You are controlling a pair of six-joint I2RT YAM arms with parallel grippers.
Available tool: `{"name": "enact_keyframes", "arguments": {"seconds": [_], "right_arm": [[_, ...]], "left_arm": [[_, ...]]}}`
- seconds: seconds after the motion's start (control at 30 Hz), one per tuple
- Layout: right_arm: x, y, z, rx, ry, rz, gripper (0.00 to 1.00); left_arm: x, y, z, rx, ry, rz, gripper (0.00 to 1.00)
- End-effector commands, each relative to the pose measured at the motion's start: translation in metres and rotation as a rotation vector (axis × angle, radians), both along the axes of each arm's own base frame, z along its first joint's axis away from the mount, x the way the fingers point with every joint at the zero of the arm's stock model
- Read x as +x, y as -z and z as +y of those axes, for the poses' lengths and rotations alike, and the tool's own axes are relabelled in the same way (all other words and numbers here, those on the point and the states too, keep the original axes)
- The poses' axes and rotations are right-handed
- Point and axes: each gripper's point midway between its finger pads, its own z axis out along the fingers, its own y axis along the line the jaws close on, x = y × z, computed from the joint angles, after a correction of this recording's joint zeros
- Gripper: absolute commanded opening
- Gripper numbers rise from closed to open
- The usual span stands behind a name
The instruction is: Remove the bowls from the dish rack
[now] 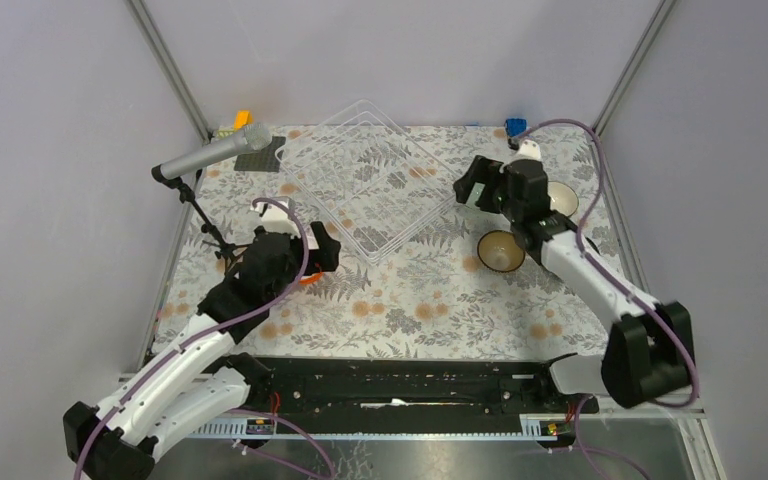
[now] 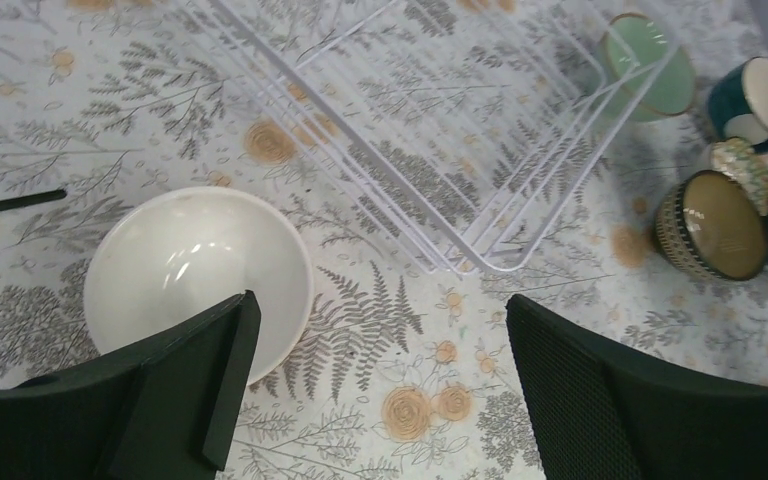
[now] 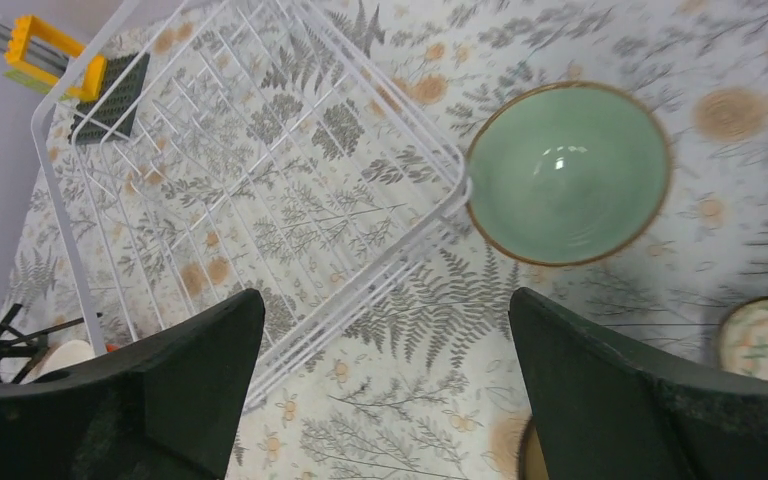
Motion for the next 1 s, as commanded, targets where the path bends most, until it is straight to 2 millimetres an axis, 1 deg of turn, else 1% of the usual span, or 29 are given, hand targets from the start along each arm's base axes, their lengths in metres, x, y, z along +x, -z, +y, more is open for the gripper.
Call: {"name": "enact_keyframes", "arguments": {"seconds": [0.0, 0.03, 0.07, 0.13, 0.17, 0.23, 0.27, 0.3, 0.37, 0.43, 0.53, 0.6, 0.73, 0.77, 0.83, 0.97], "right_arm": [[-0.015, -0.035, -0.035, -0.117, 0.078, -0.202, 1.0], [-0.02, -0.04, -0.038, -0.125, 0.074, -0.235, 1.0], [-0.026, -0.041, -0.041, -0.135, 0.069, -0.254, 1.0], [-0.035, -0.046, -0.049, -0.126, 0.103, -0.311, 1.0], [-0.04, -0.051, -0.054, -0.112, 0.125, -0.357, 1.0], [-0.051, -0.05, -0.064, -0.087, 0.171, -0.443, 1.0], [-0.058, -0.055, -0.07, -0.075, 0.192, -0.503, 1.0], [-0.065, -0.044, -0.075, -0.089, 0.201, -0.53, 1.0], [-0.076, -0.041, -0.085, -0.132, 0.219, -0.592, 1.0], [-0.083, -0.033, -0.094, -0.187, 0.235, -0.6, 1.0], [-0.085, -0.021, -0.106, -0.3, 0.251, -0.566, 1.0], [-0.082, -0.012, -0.116, -0.364, 0.286, -0.528, 1.0], [-0.076, 0.011, -0.129, -0.574, 0.27, -0.463, 1.0], [-0.074, 0.017, -0.133, -0.591, 0.288, -0.442, 1.0], [-0.07, 0.032, -0.134, -0.6, 0.289, -0.411, 1.0], [-0.065, 0.053, -0.141, -0.583, 0.305, -0.374, 1.0]], "left_arm": [[0.007, -0.04, -0.011, -0.09, 0.051, -0.172, 0.99], [0.008, -0.043, -0.01, -0.091, 0.047, -0.191, 0.99], [0.009, -0.046, -0.008, -0.085, 0.043, -0.205, 0.99], [0.012, -0.048, -0.007, -0.065, 0.043, -0.231, 0.99], [0.014, -0.049, -0.006, -0.052, 0.04, -0.243, 0.99], [0.018, -0.05, -0.006, -0.019, 0.045, -0.269, 0.99], [0.02, -0.05, -0.005, -0.008, 0.044, -0.283, 0.99], [0.022, -0.046, -0.004, 0.014, 0.04, -0.287, 0.99], [0.026, -0.047, 0.0, 0.056, 0.034, -0.337, 0.99], [0.032, -0.045, 0.011, 0.096, -0.014, -0.381, 0.99], [0.038, -0.041, 0.03, 0.123, -0.114, -0.458, 0.99], [0.044, -0.045, 0.042, 0.127, -0.17, -0.511, 0.99], [0.059, -0.037, 0.072, 0.144, -0.261, -0.486, 0.99], [0.063, -0.034, 0.076, 0.141, -0.27, -0.48, 0.99], [0.069, -0.029, 0.086, 0.13, -0.29, -0.478, 0.99], [0.08, -0.018, 0.104, 0.159, -0.332, -0.453, 0.99]]}}
